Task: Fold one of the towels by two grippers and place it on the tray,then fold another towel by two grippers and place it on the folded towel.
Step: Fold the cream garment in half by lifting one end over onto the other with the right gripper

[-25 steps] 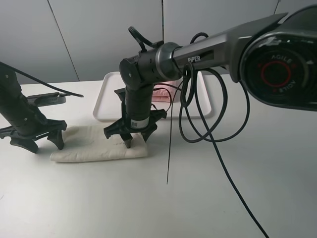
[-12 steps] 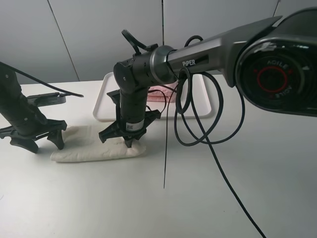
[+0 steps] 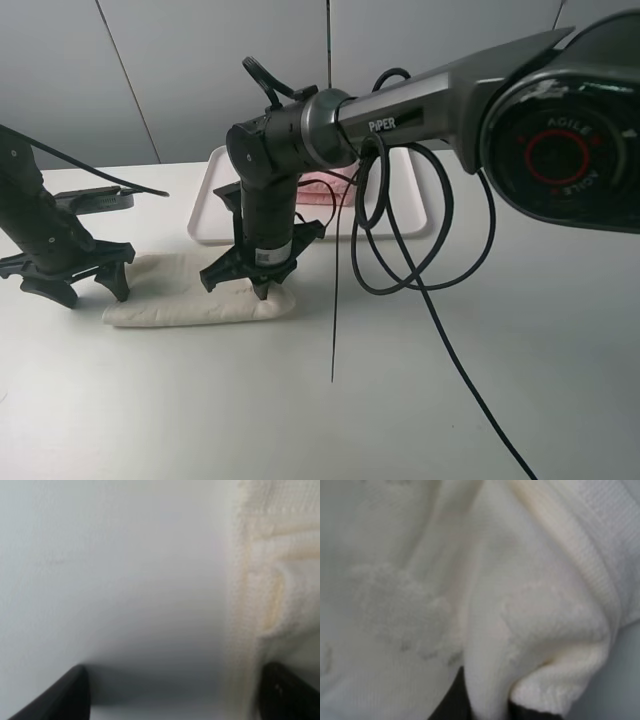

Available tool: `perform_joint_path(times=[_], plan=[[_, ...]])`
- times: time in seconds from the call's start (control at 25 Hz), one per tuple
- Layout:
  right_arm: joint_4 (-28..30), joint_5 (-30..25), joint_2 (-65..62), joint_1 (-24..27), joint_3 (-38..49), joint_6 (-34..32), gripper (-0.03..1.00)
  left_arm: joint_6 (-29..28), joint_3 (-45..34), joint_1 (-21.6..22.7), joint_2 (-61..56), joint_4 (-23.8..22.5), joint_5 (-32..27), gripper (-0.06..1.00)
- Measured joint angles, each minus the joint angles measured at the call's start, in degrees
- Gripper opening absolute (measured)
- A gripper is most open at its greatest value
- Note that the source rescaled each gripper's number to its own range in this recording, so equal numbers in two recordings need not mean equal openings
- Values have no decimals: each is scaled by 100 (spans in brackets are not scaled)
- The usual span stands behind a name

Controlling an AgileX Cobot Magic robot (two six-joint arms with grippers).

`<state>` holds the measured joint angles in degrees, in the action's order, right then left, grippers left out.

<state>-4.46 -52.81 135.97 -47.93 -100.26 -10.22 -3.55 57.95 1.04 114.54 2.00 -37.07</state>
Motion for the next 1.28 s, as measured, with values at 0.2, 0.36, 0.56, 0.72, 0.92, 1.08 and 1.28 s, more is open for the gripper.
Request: perform_joint_path(times=[0.2,0.36,0.56,0.72,0.92,1.08,1.28], plan=[[-113,-143,-515,0,9,132,12,4,0,0,0,0,0,88],[-229,-118,-887,0,9,201,12,4,0,0,0,0,0,88],[-455,-146,-928,-9,9,337,12,4,0,0,0,0,0,88],[-572,-28,-928,-9,9,375,12,4,0,0,0,0,-10,88],[-676,-4,-879,-9,9,510,12,4,0,0,0,0,-31,88],[-770,9,-748,-9,9,533,12,4,0,0,0,0,-42,88],[-1033,223,-623,-9,9,543,12,4,0,0,0,0,-42,88]])
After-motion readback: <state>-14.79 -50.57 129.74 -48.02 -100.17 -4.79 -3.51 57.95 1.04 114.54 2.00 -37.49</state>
